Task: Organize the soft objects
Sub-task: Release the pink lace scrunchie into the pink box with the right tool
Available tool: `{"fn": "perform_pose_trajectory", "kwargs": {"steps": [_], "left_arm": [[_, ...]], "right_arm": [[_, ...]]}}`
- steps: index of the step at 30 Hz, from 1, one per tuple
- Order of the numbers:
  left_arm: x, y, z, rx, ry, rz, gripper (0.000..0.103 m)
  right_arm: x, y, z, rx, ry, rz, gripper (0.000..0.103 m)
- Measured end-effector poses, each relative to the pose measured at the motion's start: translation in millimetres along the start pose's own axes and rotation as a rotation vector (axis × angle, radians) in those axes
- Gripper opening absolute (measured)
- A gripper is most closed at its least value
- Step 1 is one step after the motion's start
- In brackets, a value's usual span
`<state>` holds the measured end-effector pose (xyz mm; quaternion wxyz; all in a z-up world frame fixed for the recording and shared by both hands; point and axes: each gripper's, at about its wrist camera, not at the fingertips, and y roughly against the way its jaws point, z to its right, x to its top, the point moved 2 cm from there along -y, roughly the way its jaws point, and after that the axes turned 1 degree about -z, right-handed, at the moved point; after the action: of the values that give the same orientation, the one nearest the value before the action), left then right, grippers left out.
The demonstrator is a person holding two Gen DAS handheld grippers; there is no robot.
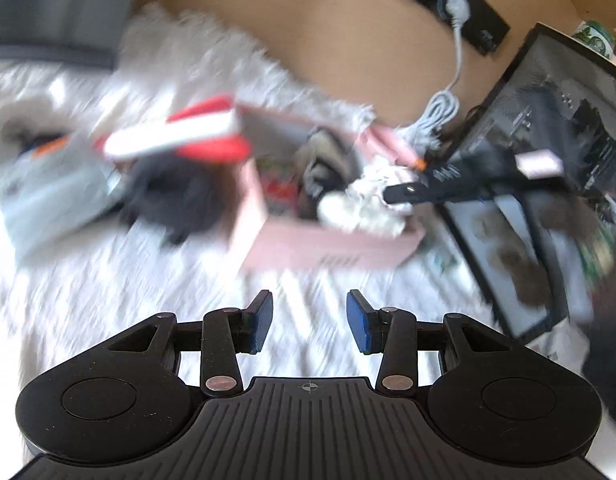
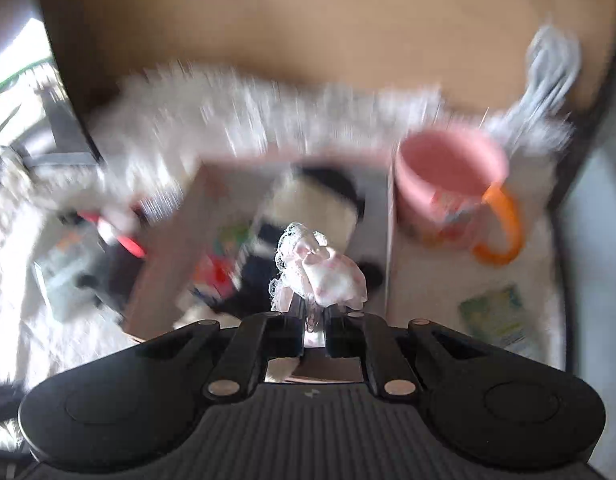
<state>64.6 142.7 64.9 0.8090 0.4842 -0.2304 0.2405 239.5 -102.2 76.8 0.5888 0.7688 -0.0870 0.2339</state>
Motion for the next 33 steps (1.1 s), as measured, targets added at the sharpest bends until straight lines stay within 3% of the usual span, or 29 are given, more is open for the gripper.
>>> {"fn": "perform_pose_trajectory", "kwargs": {"steps": [4,9,11,15,17,20,24,29,33], "left_arm": [[-23,17,-32,0.039,0.065,0.001,0.044],[-31,32,-66,0.094,0.151,0.019,0.044],[-31,33,-75,0.112,0.167,0.023,0.044],[-27,30,-89,0.135,0.174,0.008,0.044],[-24,28,-93,0.141,0.172,0.006,0.044],[-20,22,-98,0.142,0.179,-0.001,0.044],[-17,19,-105,0.143,0.172,-0.013,0.044],[-12,20,-115,0.134,0.178,-0.001,0.044],[-5,29,-126,0.158,0.176,0.036,0.044]], "right_arm": [[3,-47,-1,-0.091,0.014,-0.175,0.006],[-1,-59,-17,-0.17,0.086,-0.198,0.009],[-3,-56,-18,-0.18,0.067,-0.196,0.018],[-2,-39,-14,-0.186,0.054,-0.154,0.029],[-4,-24,-17,-0.188,0.079,-0.121,0.049],[-9,-3,-32,-0.202,0.16,-0.053,0.068],[-15,16,-58,-0.22,0.255,0.023,0.069],[-26,35,-101,-0.039,0.297,0.127,0.072],[-42,23,-153,0.031,0.424,0.167,0.072]]}}
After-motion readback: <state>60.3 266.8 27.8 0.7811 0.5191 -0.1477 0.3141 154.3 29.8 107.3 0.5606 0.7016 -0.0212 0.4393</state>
